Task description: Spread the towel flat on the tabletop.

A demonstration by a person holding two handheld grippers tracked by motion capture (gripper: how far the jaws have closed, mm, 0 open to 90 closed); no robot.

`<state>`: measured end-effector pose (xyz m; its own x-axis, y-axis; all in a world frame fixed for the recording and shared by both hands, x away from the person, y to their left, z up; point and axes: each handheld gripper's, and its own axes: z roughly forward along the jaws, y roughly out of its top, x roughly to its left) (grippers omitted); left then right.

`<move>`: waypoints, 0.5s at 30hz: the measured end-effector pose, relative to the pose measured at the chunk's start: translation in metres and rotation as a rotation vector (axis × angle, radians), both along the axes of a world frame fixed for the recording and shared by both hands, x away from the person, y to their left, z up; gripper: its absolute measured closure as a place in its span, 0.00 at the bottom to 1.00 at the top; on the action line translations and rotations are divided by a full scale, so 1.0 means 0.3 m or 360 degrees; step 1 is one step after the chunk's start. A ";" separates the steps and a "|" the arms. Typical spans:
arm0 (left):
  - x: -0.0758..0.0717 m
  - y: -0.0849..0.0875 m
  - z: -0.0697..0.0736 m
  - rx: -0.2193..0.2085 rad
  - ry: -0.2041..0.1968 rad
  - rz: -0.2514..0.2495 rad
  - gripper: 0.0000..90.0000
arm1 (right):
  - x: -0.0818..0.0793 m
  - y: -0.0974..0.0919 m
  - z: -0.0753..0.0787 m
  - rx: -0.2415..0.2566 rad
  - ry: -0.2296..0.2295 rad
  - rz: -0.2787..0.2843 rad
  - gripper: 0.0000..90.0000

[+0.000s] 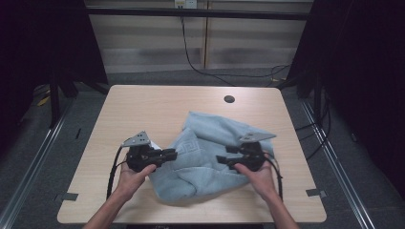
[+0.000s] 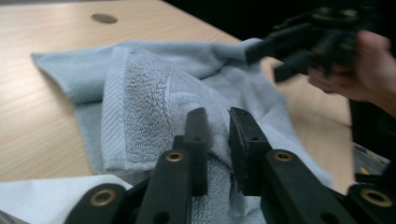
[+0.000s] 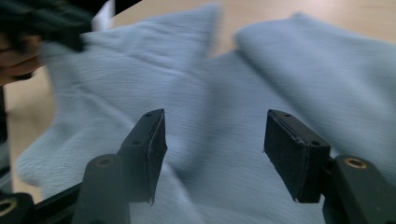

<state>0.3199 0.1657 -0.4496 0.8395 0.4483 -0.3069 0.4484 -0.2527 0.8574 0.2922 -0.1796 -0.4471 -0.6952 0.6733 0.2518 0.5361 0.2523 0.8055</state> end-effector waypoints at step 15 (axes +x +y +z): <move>0.055 0.170 -0.153 0.0196 0.0145 0.0213 0.49 | 0.068 0.298 -0.161 -0.0103 0.0188 0.0361 0.57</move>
<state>0.3365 0.2165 -0.4954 0.7410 0.5931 -0.3148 0.5594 -0.2861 0.7779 0.3127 -0.0902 -0.4955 -0.7985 0.5210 0.3017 0.5495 0.4258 0.7189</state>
